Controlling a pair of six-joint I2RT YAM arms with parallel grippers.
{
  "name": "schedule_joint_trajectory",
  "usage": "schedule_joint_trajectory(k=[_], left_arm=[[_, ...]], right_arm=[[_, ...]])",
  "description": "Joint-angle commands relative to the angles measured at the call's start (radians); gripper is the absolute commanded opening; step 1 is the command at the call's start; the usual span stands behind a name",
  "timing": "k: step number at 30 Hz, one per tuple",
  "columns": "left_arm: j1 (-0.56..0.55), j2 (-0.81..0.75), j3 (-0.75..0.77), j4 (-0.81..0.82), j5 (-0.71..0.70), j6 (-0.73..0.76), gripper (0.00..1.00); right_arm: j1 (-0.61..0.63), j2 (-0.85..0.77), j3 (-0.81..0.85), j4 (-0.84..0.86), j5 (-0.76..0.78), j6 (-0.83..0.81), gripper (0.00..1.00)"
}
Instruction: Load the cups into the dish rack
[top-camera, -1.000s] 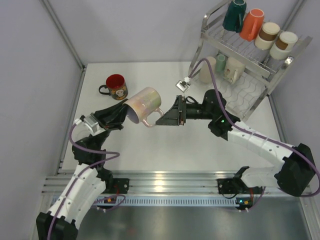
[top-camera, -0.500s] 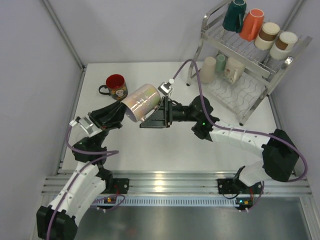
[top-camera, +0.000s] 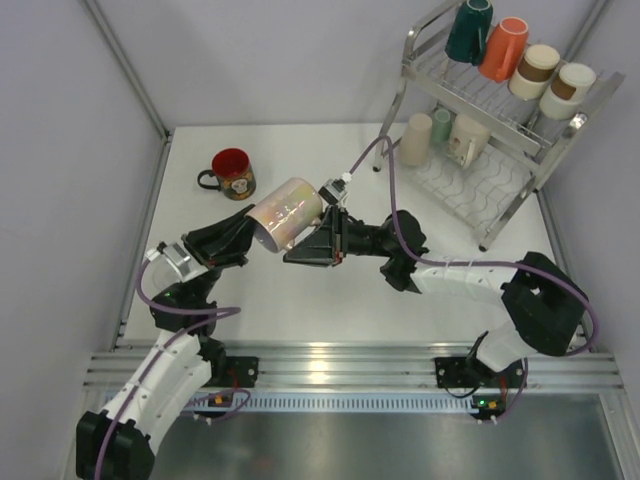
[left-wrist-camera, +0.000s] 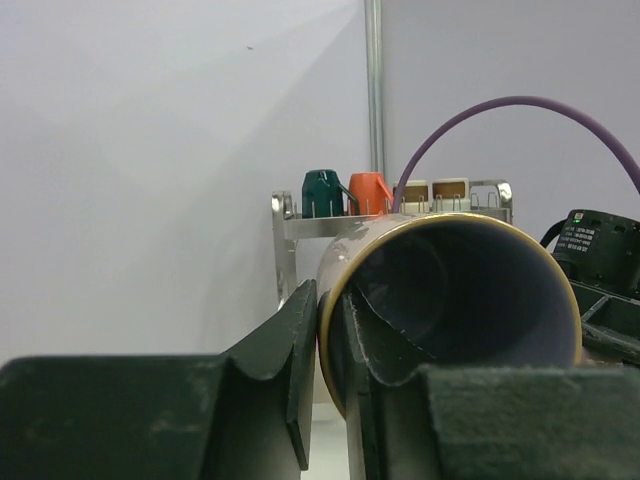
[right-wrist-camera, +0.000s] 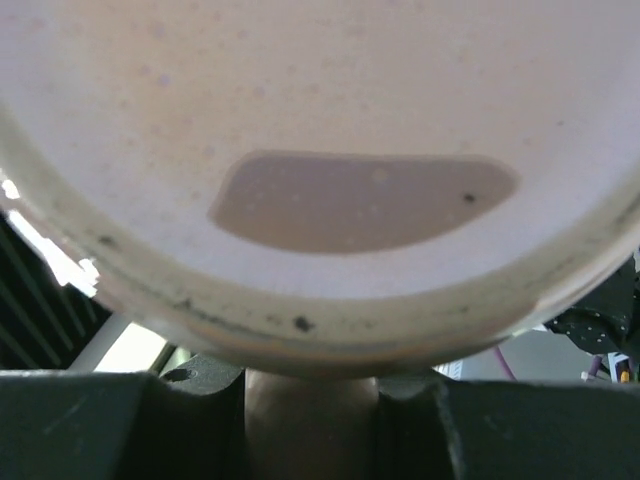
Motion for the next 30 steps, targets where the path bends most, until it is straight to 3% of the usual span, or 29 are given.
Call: schedule_joint_trajectory(k=[1, 5, 6, 10, 14, 15, 17, 18, 21, 22, 24, 25, 27, 30], left_arm=[[0.000, -0.025, -0.006, 0.134, -0.080, -0.045, 0.20], [0.001, -0.019, -0.011, 0.134, -0.077, -0.042, 0.33], [0.000, -0.018, -0.013, 0.134, -0.076, -0.041, 0.42], [0.000, -0.016, -0.023, 0.134, -0.085, -0.050, 0.61], [0.000, -0.028, -0.042, 0.128, -0.098, -0.041, 0.70], [0.000, -0.038, -0.031, 0.074, -0.105, -0.042, 0.80], [0.000, -0.079, 0.002, -0.059, -0.106, -0.035, 0.87], [0.001, -0.091, 0.029, -0.225, -0.120, -0.022, 0.88], [0.000, -0.099, 0.153, -0.478, -0.184, -0.033, 0.96], [0.000, -0.091, 0.232, -0.658, -0.238, -0.042, 0.98], [0.000, -0.043, 0.314, -0.821, -0.272, -0.041, 0.98], [0.001, -0.019, 0.396, -0.957, -0.275, -0.030, 0.98], [0.000, 0.019, 0.463, -1.073, -0.295, -0.021, 0.98], [0.001, 0.054, 0.500, -1.132, -0.387, -0.071, 0.98]], right_arm=[[-0.023, -0.050, 0.006, 0.235, 0.055, -0.019, 0.00], [-0.037, -0.060, -0.003, 0.214, 0.048, -0.045, 0.00], [-0.039, -0.064, -0.006, 0.213, 0.047, -0.051, 0.00], [-0.057, -0.062, -0.026, 0.202, 0.048, -0.061, 0.00], [-0.085, -0.057, -0.040, 0.207, 0.045, -0.062, 0.00], [-0.094, -0.063, -0.046, 0.195, 0.041, -0.073, 0.00], [-0.106, -0.076, -0.049, 0.150, 0.041, -0.100, 0.00], [-0.111, -0.083, -0.049, 0.083, 0.041, -0.141, 0.00], [-0.128, -0.139, -0.031, -0.096, 0.054, -0.294, 0.00], [-0.132, -0.174, -0.020, -0.270, 0.080, -0.353, 0.00], [-0.129, -0.211, 0.045, -0.508, 0.132, -0.553, 0.00], [-0.126, -0.235, 0.075, -0.736, 0.221, -0.620, 0.00], [-0.114, -0.248, 0.143, -0.925, 0.336, -0.771, 0.00], [-0.112, -0.246, 0.187, -1.121, 0.553, -0.864, 0.00]])
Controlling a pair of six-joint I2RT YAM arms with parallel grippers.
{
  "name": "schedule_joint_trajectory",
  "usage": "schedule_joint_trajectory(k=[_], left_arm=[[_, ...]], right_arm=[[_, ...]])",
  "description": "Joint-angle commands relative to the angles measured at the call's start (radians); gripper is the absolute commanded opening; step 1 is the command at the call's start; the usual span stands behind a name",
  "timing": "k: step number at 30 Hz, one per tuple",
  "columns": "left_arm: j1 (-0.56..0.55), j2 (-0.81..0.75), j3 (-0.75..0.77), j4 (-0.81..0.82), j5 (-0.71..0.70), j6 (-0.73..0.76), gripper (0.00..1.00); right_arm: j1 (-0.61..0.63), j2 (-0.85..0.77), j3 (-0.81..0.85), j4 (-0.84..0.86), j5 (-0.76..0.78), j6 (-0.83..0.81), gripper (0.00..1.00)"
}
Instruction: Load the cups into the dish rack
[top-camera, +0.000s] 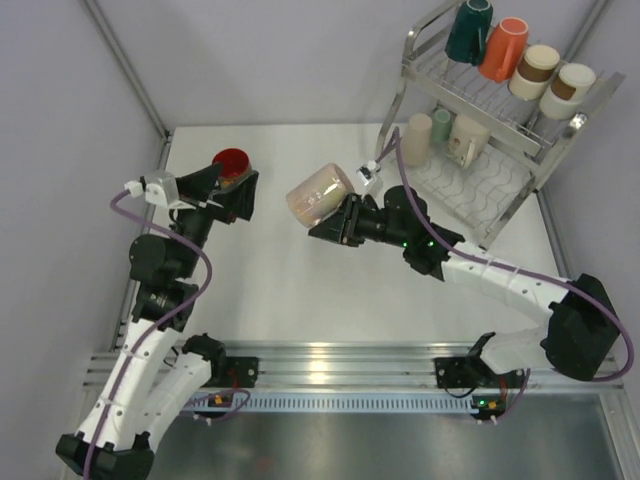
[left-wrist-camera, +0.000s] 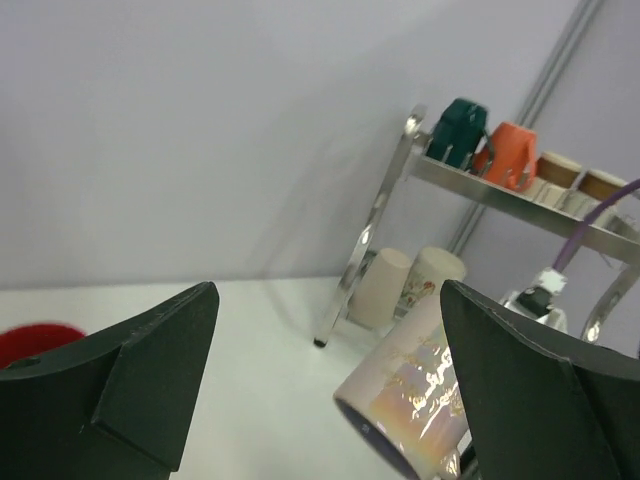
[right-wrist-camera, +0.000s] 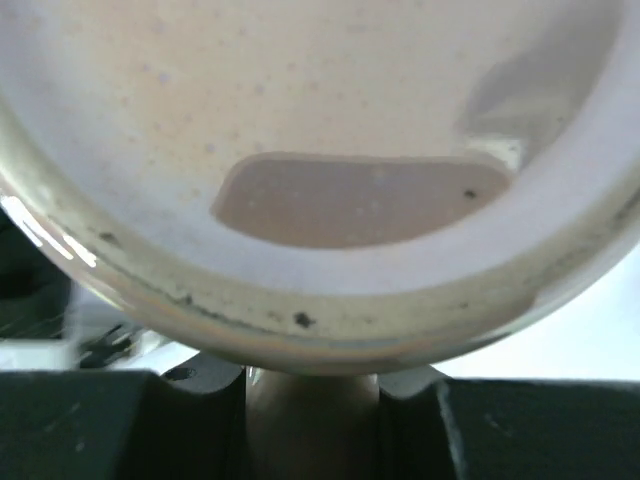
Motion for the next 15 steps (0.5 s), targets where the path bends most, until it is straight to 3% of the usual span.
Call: schedule_joint_trajectory(k=[1, 6, 10, 15], left_arm=[[0.003, 0.025, 0.023, -0.244, -0.162, -0.058, 0.98], [0.003, 0.082, 0.070, -0.339, -0.226, -0.068, 0.98], [0.003, 0.123, 0.104, -0.441, -0.276, -0.082, 0.98], [0.005, 0.105, 0.096, -0.453, -0.276, -0.078, 0.98]], right_arm=[[0.004, -0.050, 0.126, -0.290, 0.362, -0.278, 0.00], [0.004, 0.016, 0.197, -0.503, 0.686, -0.367, 0.00], [-0.036, 0.039, 0.196, -0.556, 0.931, -0.374, 0.00], [-0.162, 0.072, 0.188, -0.594, 0.973, -0.364, 0.00]])
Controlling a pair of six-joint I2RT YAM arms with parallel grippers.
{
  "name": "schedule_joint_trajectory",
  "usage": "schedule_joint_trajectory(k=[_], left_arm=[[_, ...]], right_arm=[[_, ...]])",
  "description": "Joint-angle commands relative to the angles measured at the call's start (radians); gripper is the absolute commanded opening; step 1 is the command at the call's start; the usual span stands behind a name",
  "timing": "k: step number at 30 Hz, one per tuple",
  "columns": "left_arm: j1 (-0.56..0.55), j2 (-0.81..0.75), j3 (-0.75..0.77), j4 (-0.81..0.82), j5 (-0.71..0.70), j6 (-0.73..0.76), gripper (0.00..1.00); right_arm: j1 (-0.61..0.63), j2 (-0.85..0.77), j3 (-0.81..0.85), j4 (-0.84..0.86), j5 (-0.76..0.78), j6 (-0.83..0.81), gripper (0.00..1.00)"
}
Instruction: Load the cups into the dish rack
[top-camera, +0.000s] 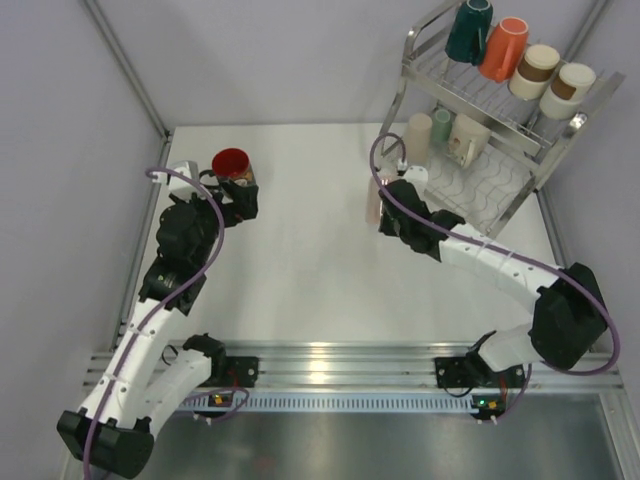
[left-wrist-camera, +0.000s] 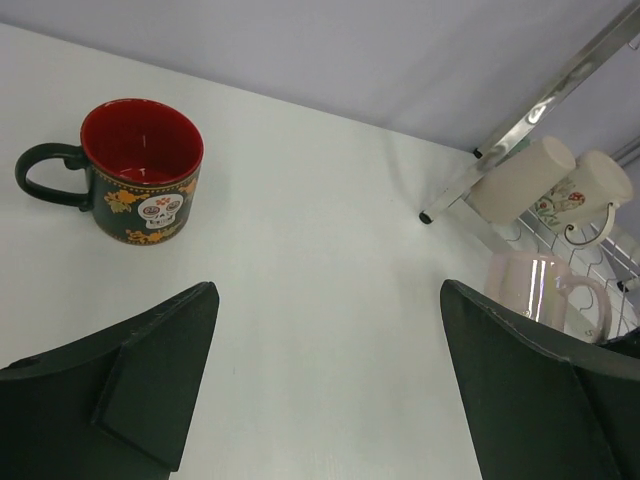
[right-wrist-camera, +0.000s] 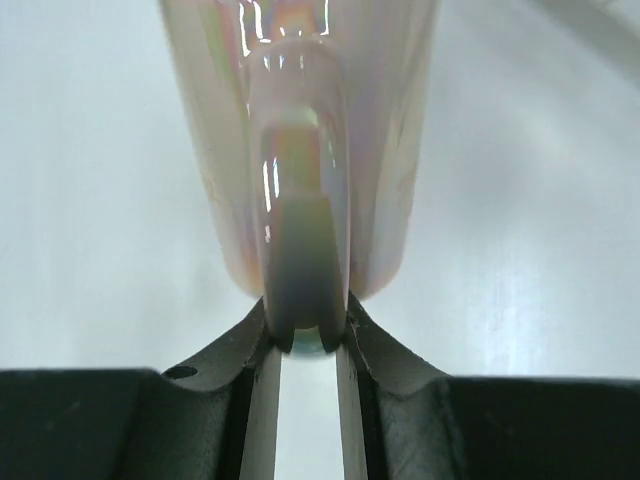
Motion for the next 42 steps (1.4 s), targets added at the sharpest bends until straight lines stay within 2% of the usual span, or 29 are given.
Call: schedule_joint_trajectory(k=[1, 6, 10, 16, 23, 25, 27, 29, 31, 32, 34, 37, 42], left_arm=[[0.004, -0.030, 0.040, -0.018, -0.018, -0.006, 0.98], [0.004, -0.041, 0.037, -0.017, 0.002, -0.009, 0.98], [0.002, -0.048, 0.030, -0.024, 0.006, -0.003, 0.98], [0.002, -0.053, 0.018, -0.020, 0.008, -0.012, 0.98], [0.004, 0.010, 0.040, -0.044, 0.108, -0.044, 0.93], [0.004, 0.044, 0.040, -0.029, 0.231, -0.018, 0.92], [0.002, 0.117, 0.065, -0.024, 0.339, 0.011, 0.90], [0.002, 0.177, 0.102, -0.037, 0.385, 0.007, 0.89], [0.002, 0.262, 0.153, -0.037, 0.478, 0.007, 0.87], [0.002, 0.292, 0.170, -0.037, 0.502, 0.004, 0.87], [0.002, 0.361, 0.208, -0.037, 0.525, -0.001, 0.83], [-0.001, 0.490, 0.276, -0.035, 0.582, -0.022, 0.79], [-0.085, 0.685, 0.357, -0.032, 0.534, -0.016, 0.81]], right_arm=[[-0.109, -0.001, 0.066, 0.030, 0.195, -0.026, 0.00], [-0.181, 0.025, 0.075, 0.013, 0.319, -0.006, 0.00], [-0.209, 0.019, 0.059, 0.094, 0.231, -0.067, 0.00], [-0.148, 0.002, 0.019, 0.110, 0.238, -0.067, 0.00], [-0.094, -0.023, -0.026, 0.120, 0.159, -0.049, 0.00], [-0.101, -0.029, -0.017, 0.102, 0.146, -0.047, 0.00], [-0.108, -0.041, 0.006, 0.085, 0.114, -0.047, 0.00], [-0.118, -0.053, -0.007, 0.111, 0.064, -0.060, 0.00], [-0.138, -0.053, -0.014, 0.131, -0.042, -0.083, 0.00], [-0.146, -0.050, -0.015, 0.134, -0.080, -0.098, 0.04], [-0.175, -0.040, -0.020, 0.144, -0.177, -0.109, 0.07], [-0.186, -0.043, -0.024, 0.139, -0.214, -0.127, 0.08], [-0.192, -0.104, -0.056, 0.133, -0.242, -0.140, 0.12]])
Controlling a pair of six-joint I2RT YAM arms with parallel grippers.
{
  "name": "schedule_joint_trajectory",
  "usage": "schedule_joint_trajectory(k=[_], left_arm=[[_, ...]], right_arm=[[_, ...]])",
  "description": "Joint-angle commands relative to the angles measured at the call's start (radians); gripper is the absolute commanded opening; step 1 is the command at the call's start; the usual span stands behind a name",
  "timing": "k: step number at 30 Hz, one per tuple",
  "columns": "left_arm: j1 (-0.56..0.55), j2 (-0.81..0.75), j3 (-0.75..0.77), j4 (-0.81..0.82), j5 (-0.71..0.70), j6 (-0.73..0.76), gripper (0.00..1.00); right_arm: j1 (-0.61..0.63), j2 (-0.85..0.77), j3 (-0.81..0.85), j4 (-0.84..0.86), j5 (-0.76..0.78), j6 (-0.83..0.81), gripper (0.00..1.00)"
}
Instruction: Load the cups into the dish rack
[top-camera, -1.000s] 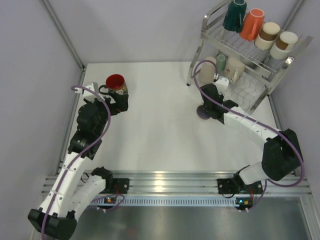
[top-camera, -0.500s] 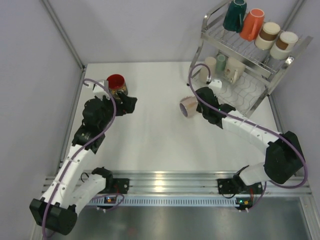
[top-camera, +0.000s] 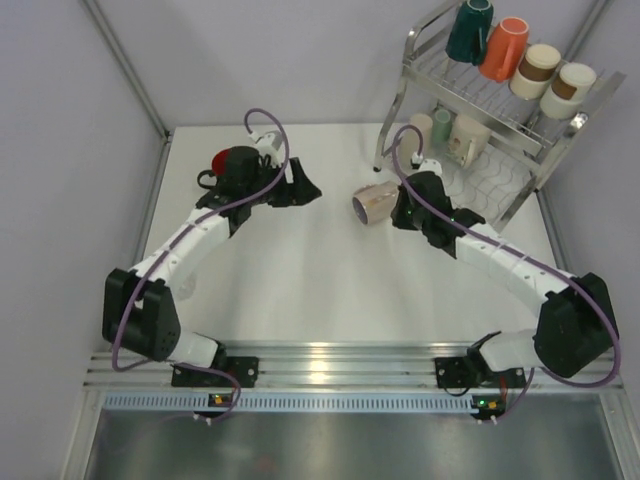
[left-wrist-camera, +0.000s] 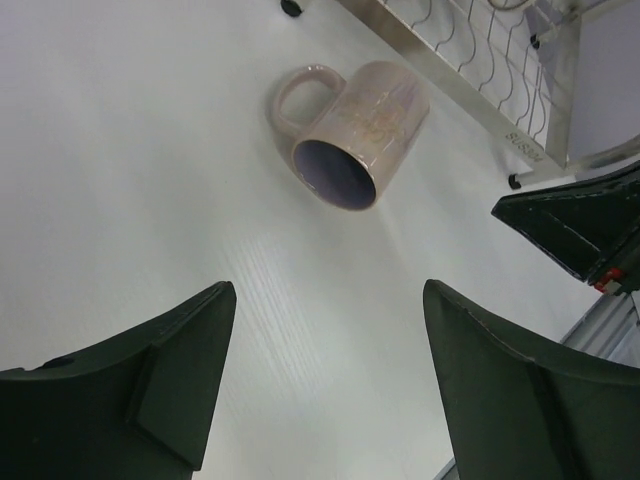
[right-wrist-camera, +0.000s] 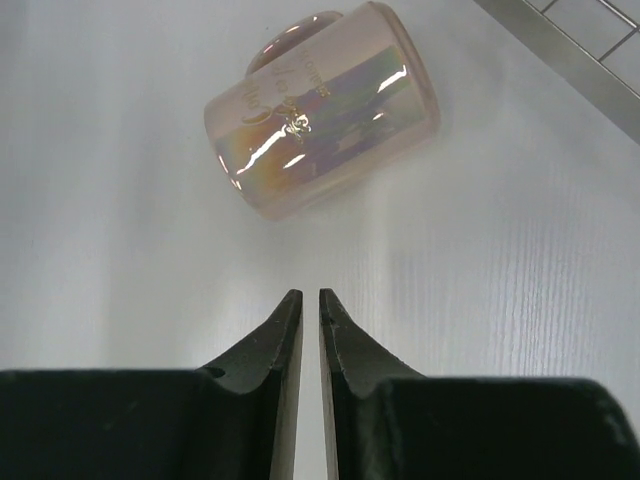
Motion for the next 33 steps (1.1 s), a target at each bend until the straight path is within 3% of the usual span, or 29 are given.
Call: schedule_joint_trajectory(k=[1, 4, 9, 13, 22, 25, 28, 29, 31, 32, 33], left_arm=[[-0.072, 0.106, 0.077, 0.017, 0.005, -0.007, 0.82], [-0.132, 0.222, 0.140, 0.028, -0.048, -0.076, 0.84], [-0.177, 0.378, 0.182, 0.199, 0.020, -0.248, 0.84], [-0.210, 0.531, 0.281, 0.203, 0.008, -0.309, 0.82], [-0.244, 0.696, 0.389, 0.279, 0.021, -0.377, 0.79], [-0.244, 0.728, 0.392, 0.342, 0.052, -0.410, 0.72], [-0.244, 0.742, 0.387, 0.405, 0.095, -0.440, 0.54], [-0.243, 0.740, 0.381, 0.419, 0.103, -0.446, 0.39], [-0.241, 0.728, 0.362, 0.474, 0.127, -0.467, 0.18], [-0.240, 0.723, 0.354, 0.500, 0.144, -0.476, 0.00], [-0.237, 0.717, 0.346, 0.520, 0.176, -0.486, 0.00]], right_arm=[[-0.015, -0.079, -0.014, 0.032, -0.057, -0.028, 0.13], [-0.031, -0.116, -0.028, 0.035, -0.062, -0.032, 0.17], [-0.066, -0.180, -0.061, 0.049, -0.086, -0.038, 0.18], [-0.092, -0.221, -0.077, 0.062, -0.135, -0.041, 0.18], [-0.117, -0.269, -0.112, 0.095, -0.200, -0.052, 0.18], [-0.124, -0.266, -0.126, 0.110, -0.214, -0.055, 0.19], [-0.133, -0.252, -0.132, 0.119, -0.228, -0.055, 0.21], [-0.135, -0.248, -0.133, 0.119, -0.255, -0.053, 0.22], [-0.140, -0.246, -0.140, 0.130, -0.281, -0.053, 0.26], [-0.140, -0.249, -0.140, 0.131, -0.296, -0.055, 0.28], [-0.141, -0.249, -0.140, 0.131, -0.306, -0.055, 0.30]])
